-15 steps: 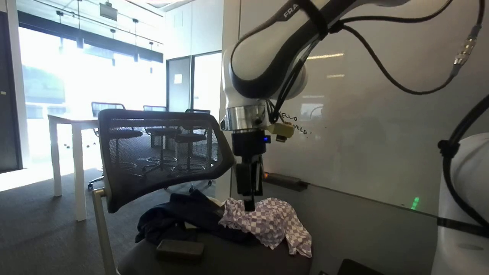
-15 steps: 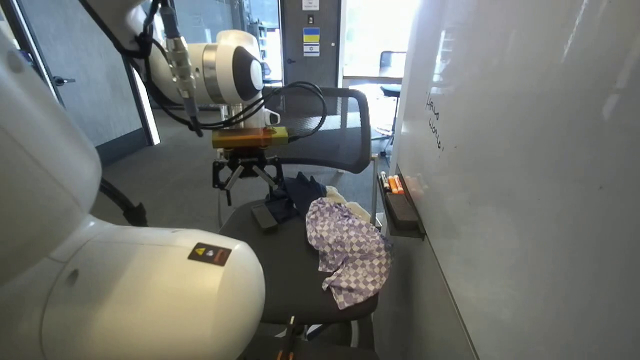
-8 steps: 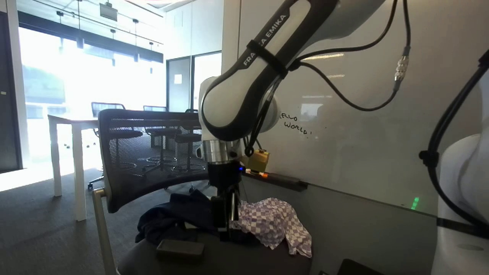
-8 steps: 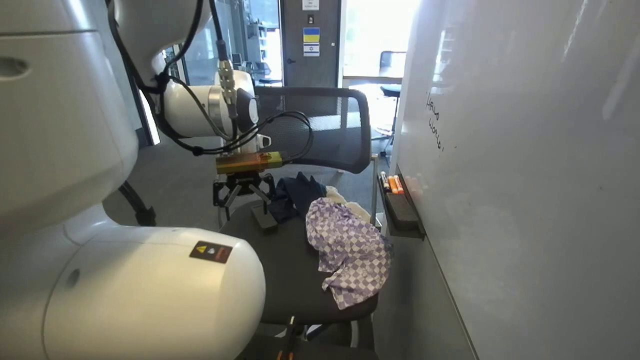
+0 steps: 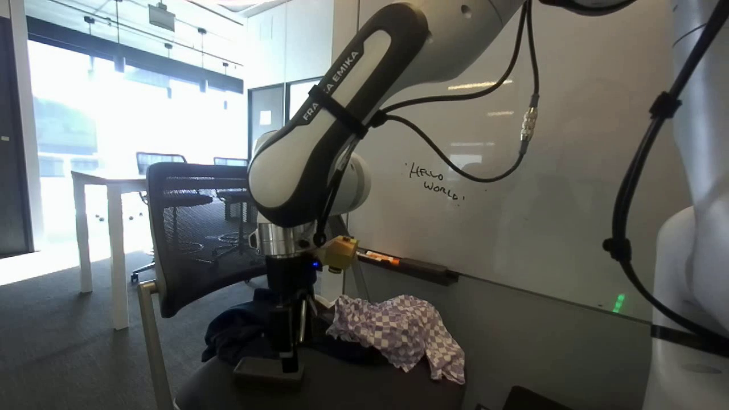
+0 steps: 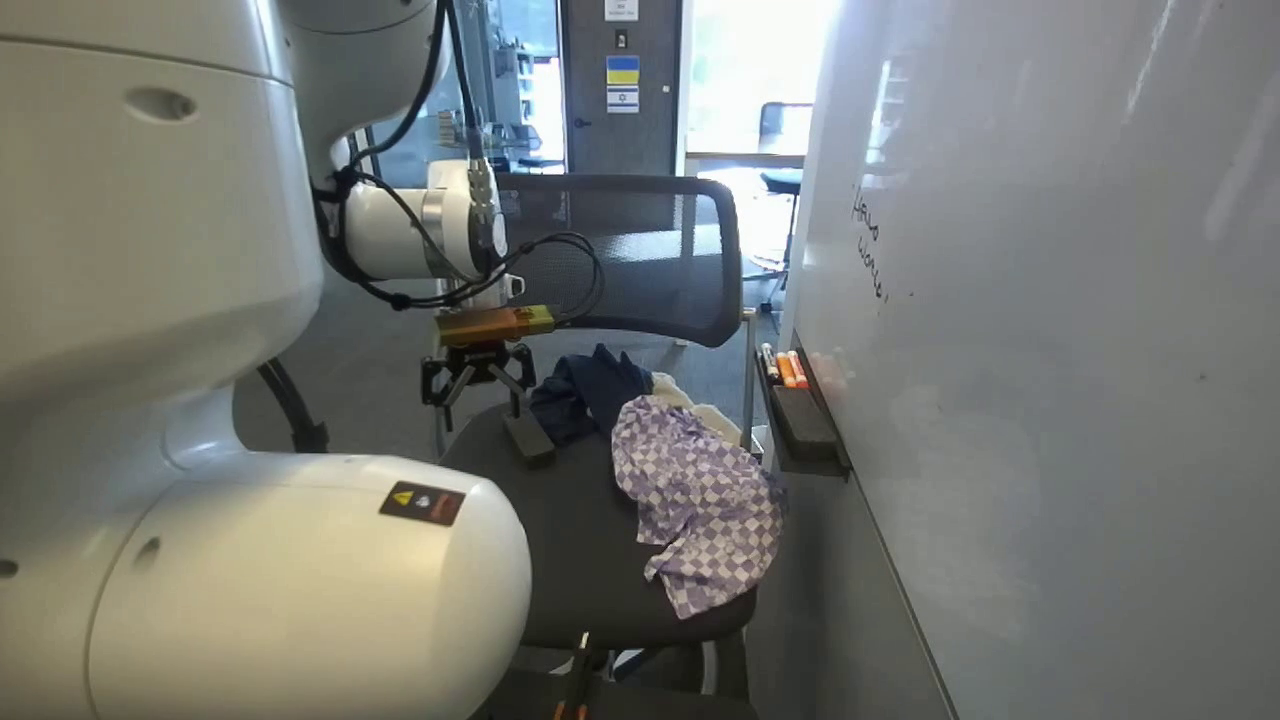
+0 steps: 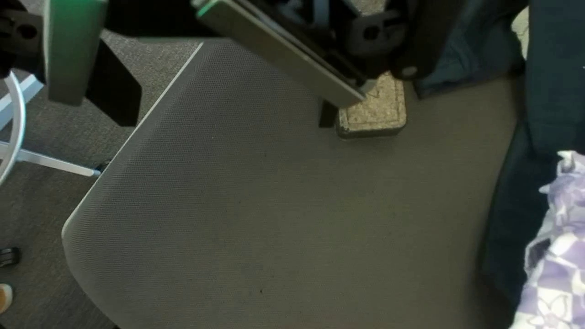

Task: Use the duster to erase the markings on the board

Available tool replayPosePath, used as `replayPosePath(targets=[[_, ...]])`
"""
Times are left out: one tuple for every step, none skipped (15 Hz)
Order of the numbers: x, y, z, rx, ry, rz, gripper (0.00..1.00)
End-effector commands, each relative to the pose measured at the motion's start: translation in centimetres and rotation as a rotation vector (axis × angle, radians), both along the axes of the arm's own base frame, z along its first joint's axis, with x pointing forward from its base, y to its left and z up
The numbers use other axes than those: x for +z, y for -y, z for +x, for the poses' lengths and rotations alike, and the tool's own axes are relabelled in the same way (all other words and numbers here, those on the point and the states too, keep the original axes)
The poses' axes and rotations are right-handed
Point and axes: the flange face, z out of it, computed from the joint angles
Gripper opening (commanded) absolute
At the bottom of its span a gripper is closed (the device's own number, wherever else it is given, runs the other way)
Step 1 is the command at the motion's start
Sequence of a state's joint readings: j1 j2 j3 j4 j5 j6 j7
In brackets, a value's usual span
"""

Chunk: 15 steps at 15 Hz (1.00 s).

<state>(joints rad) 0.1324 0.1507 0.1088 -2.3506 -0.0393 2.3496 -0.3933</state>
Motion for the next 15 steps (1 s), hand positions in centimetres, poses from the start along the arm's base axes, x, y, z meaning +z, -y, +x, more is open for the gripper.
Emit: replayPosePath(targets=[[-0.3, -0.1, 0.4, 0.006, -0.006, 0.007, 1.00], [-0.5, -0.1, 0.6, 0.010, -0.009, 0.011, 1.00], [-0.7, 0.0, 0.8, 0.010, -0.011, 0.012, 1.00], [-0.7, 0.0, 0.9, 0.011, -0.012, 0.013, 1.00], [-1.1, 0.2, 0.4, 0.034, 0.005, 0.006, 1.00], [-1.6, 0.1, 0.2, 0.045, 0.008, 0.008, 1.00], [-1.8, 0.1, 0.1, 0.060, 0.027, -0.002, 1.00], [-2.1, 0.0, 0.3, 0.075, 0.052, -0.007, 1.00], [-2.4, 0.1, 0.3, 0.094, 0.071, -0.012, 1.00], [-2.8, 0.1, 0.4, 0.116, 0.098, -0.019, 1.00], [-3.1, 0.1, 0.5, 0.139, 0.118, -0.023, 1.00], [-3.3, 0.0, 0.8, 0.154, 0.142, -0.024, 1.00], [-3.5, -0.1, 1.1, 0.168, 0.163, -0.028, 1.00], [-3.7, -0.1, 1.3, 0.183, 0.173, -0.028, 1.00], [-3.9, 0.0, 1.5, 0.191, 0.185, -0.028, 1.00]])
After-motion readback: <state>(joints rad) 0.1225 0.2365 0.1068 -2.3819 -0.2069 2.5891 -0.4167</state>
